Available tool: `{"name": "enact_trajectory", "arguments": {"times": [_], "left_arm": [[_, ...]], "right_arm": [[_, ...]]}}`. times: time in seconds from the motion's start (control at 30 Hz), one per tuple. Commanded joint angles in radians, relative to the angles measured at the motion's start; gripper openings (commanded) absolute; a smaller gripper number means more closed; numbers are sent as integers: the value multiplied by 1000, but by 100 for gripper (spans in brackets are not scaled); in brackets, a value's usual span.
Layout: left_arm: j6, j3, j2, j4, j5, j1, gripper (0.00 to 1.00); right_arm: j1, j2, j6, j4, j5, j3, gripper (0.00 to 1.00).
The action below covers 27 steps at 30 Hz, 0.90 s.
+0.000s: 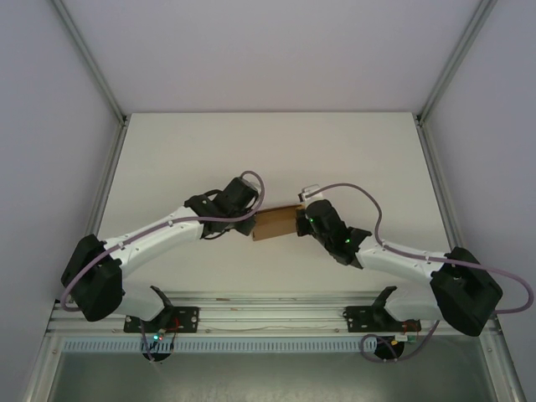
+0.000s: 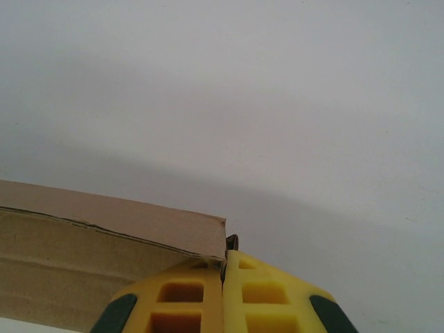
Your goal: Assemble paper box
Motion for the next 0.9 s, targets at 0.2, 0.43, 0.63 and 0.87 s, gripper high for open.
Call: {"name": "enact_trajectory", "arguments": {"times": [0.2,0.43,0.63,0.87], "left_arm": [[-164,69,-23,-87,20,-2,5],[-307,142,38,-182,143,50,0],[-375,184,71,-220,261,84,0],[-432,152,107,-206,212,83,0]], "right_arm": [[39,27,42,-216,85,32,1],[99,63,76,-275,162,67,0],[138,86,109,-296,219,84,0],[153,85,131,-277,225,77,0]]}}
